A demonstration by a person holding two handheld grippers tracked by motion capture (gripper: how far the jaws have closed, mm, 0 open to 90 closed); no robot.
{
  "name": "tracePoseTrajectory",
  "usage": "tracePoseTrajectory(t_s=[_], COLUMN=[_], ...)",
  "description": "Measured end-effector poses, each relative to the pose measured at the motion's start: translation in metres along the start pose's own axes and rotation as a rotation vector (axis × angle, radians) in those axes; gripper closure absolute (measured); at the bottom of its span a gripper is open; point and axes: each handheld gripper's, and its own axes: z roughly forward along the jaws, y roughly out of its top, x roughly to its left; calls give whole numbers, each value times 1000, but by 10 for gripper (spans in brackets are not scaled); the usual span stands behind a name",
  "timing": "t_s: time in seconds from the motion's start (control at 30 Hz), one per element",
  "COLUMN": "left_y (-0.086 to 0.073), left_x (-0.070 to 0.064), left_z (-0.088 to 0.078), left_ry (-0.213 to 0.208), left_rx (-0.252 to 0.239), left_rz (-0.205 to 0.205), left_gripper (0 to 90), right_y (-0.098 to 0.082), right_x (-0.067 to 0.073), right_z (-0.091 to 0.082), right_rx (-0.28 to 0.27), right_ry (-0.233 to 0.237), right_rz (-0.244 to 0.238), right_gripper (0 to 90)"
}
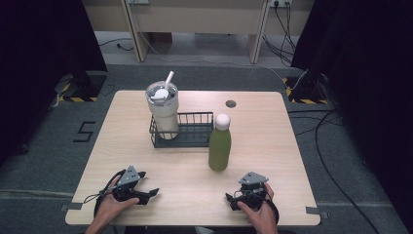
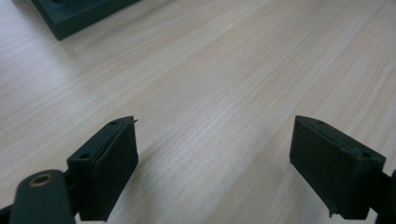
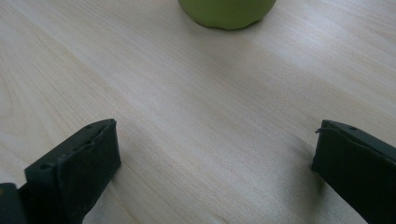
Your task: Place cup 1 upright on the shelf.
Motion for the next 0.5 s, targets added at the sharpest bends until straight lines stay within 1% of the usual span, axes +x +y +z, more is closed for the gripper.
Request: tracePoseTrajectory(t_s=[0.13, 0.23, 0.5], left_y=[-1, -2, -2], left_x=[-3, -5, -6], left_z=[0, 0, 0], left_ry=[5, -4, 5], left_rx=[45, 48, 49], left_rz=[28, 24, 23], left_gripper=[149, 146, 142], right_y=[0, 0, 0], right_x=[0, 0, -1], right_z=[0, 0, 0], right_rx=[0, 0, 0], right_ry=[1, 1, 3], right_rz=[0, 0, -4], right_gripper=[9, 9, 6])
